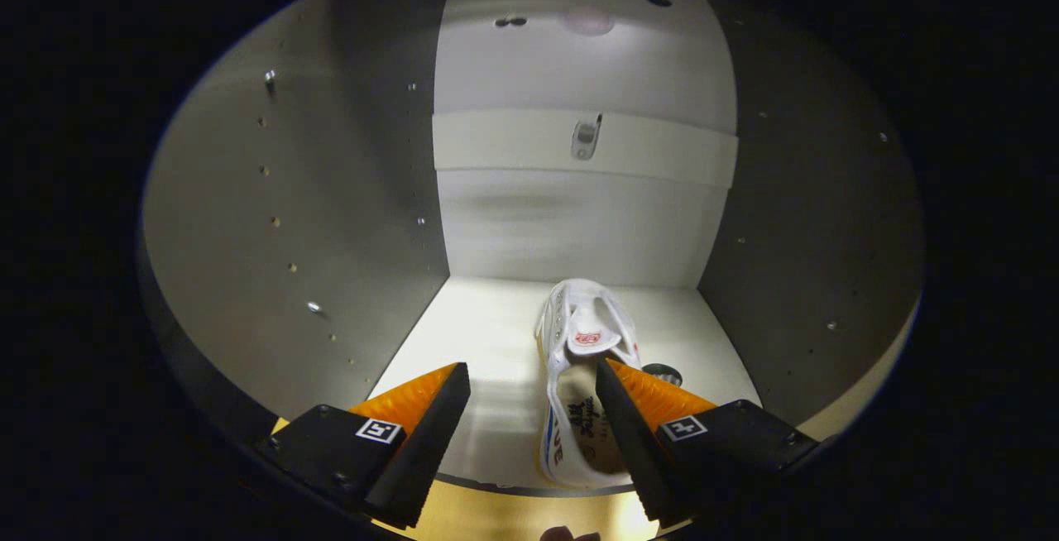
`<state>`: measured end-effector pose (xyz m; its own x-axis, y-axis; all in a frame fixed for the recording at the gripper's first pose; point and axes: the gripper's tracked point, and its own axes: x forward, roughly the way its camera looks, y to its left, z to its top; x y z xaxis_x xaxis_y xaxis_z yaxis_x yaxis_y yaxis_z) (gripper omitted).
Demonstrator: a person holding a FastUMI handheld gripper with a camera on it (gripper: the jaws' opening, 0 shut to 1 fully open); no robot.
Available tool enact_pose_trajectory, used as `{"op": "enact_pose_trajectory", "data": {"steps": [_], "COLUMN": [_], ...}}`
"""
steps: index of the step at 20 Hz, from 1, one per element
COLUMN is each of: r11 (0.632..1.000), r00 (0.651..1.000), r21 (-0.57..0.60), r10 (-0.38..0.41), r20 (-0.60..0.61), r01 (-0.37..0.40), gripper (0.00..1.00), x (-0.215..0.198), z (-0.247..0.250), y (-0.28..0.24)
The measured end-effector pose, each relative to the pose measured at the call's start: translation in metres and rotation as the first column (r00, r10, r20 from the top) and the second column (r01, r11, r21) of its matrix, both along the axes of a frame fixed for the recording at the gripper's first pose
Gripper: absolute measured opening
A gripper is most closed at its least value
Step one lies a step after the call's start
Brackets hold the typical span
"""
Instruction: Open the shoe cabinet door, grab the shoes and put them into the shoe cabinet, then close the shoe cabinet door.
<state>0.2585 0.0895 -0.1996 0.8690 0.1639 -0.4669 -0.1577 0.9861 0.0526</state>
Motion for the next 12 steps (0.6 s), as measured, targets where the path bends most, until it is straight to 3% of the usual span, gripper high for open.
{"op": "enact_pose_trajectory", "data": {"steps": [5, 12], "r11": [1.0, 0.997], "r00": [0.99, 0.957], "r21": [-0.011, 0.077], "r10": [-0.009, -0.047], "r20": [0.138, 0.286], "r01": [0.011, 0.027], "gripper": [0.99, 0.98], "x": [-0.047, -0.164], "z": [0.059, 0.147], "y": [-0.01, -0.017]}}
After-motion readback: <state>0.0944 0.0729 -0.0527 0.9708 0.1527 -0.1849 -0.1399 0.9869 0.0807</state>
